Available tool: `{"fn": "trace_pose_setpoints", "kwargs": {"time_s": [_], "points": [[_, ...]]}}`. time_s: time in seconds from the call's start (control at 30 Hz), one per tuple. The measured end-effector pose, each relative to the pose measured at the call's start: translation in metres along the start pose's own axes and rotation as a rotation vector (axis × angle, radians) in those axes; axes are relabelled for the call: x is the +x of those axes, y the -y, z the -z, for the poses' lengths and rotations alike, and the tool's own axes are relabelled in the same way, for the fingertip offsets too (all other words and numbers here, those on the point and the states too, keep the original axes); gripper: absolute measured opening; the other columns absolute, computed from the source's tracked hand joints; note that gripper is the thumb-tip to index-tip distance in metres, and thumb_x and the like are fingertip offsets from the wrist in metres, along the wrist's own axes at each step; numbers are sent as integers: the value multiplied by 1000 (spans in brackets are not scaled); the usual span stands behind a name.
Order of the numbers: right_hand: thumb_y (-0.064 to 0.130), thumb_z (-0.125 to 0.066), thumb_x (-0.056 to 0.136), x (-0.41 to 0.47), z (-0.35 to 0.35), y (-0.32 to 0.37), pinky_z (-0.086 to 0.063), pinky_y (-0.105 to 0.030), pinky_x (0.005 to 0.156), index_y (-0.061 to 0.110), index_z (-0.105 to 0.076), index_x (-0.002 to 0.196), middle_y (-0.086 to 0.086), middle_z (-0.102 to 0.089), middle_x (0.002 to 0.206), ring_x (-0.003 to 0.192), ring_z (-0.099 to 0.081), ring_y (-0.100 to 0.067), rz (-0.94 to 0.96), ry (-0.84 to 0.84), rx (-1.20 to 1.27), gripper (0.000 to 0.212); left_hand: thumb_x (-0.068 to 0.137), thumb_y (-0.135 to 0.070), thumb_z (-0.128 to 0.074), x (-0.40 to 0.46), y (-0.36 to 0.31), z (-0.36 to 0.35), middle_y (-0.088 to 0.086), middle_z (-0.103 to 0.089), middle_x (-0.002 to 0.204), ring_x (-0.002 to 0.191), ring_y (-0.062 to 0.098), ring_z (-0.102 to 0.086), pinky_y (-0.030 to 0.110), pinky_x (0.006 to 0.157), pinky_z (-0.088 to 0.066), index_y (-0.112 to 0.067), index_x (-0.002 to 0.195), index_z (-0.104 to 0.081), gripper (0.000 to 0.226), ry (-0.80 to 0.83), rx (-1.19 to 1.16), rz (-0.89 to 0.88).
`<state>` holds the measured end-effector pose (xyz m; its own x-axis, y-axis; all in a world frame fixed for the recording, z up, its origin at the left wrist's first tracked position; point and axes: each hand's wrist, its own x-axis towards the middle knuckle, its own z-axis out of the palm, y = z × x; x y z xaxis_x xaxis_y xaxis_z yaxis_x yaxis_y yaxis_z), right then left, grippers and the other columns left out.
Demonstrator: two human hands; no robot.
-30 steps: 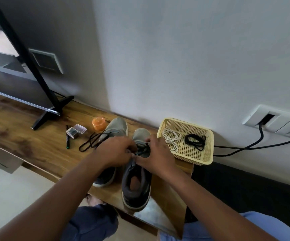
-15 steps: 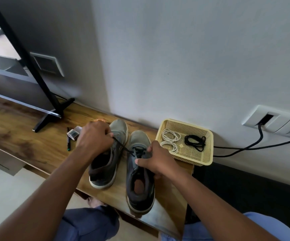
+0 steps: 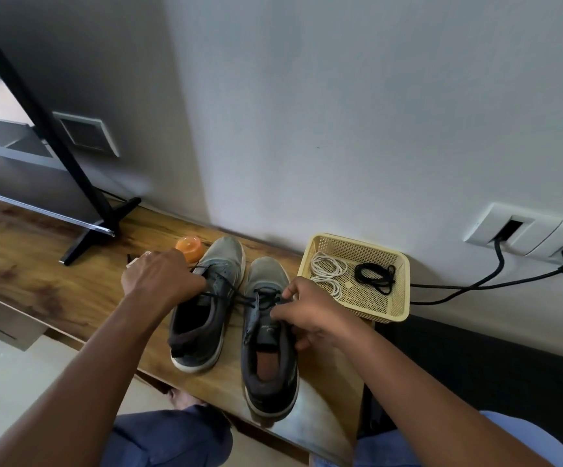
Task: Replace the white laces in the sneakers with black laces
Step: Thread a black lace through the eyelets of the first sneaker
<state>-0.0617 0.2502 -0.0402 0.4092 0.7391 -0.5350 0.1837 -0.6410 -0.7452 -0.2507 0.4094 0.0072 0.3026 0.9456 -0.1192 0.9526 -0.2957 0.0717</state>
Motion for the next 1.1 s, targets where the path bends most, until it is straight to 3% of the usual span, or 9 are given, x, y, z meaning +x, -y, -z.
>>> {"fn": "trace_pose_setpoints", "kwargs": {"time_s": [0.23,0.4,0.5,0.57,0.67,0.77,0.93,1.03,1.1], "points": [[12,-72,85,-8,7,6,-64,-50,58,17,-67,86,-8,-69,91,75,-75,-34,94,-112,-175,7,77,-55,-71,11,15,-6,1,-63,84,77,22,-59,32,65,-46,-24,85,-68,32,-1,-18,83],[12,-74,79,-10,7,6,-64,-48,55,8,-72,80,-10,-75,76,60,-75,-29,145,-167,-277,3,74,-37,-70,8,12,-2,2,-63,82,77,23,-60,32,65,-47,-23,81,-67,16,0,-23,60],[20,-76,76,-11,6,7,-64,-46,58,13,-72,81,-6,-75,74,60,-74,-25,159,-165,-317,9,73,-33,-69,7,14,-3,-1,-65,79,75,22,-61,30,61,-43,-25,75,-65,9,2,-93,-23],[29,-76,74,-10,4,8,-64,-40,65,22,-70,84,2,-73,78,68,-72,-20,183,-175,-388,15,75,-30,-72,7,13,-4,-8,-67,87,82,19,-63,31,66,-44,-34,80,-66,9,-21,-211,-133],[33,-74,76,-7,-2,11,-55,-33,70,27,-64,90,8,-68,86,83,-67,-16,232,-189,-451,17,83,-35,-77,8,4,-10,-10,-62,110,104,16,-59,35,83,-48,-46,102,-72,22,-20,-282,-384],[33,-68,84,-3,-9,16,-54,-34,72,25,-65,97,4,-67,93,90,-65,-22,343,-236,-480,15,87,-52,-69,4,-18,-20,-9,-51,130,128,22,-43,44,106,-41,-50,114,-71,28,45,-42,-506],[21,-60,89,-1,-19,24,-57,-39,79,20,-71,111,-3,-69,106,97,-66,-26,443,-258,-441,24,91,-61,-61,1,-39,-35,-11,-44,145,141,26,-28,59,112,-26,-47,118,-70,32,89,260,-523],[14,-58,89,2,-20,23,-52,-35,79,21,-71,114,-5,-64,111,102,-64,-28,432,-236,-449,29,95,-64,-58,7,-38,-33,-14,-48,143,145,26,-27,64,117,-18,-42,109,-71,29,103,141,-510],[14,-58,91,5,-20,24,-51,-35,86,24,-68,120,-5,-58,118,109,-62,-28,439,-227,-400,33,93,-66,-56,12,-36,-28,-15,-59,125,136,23,-40,61,115,-26,-42,90,-68,28,14,-92,-512]]}}
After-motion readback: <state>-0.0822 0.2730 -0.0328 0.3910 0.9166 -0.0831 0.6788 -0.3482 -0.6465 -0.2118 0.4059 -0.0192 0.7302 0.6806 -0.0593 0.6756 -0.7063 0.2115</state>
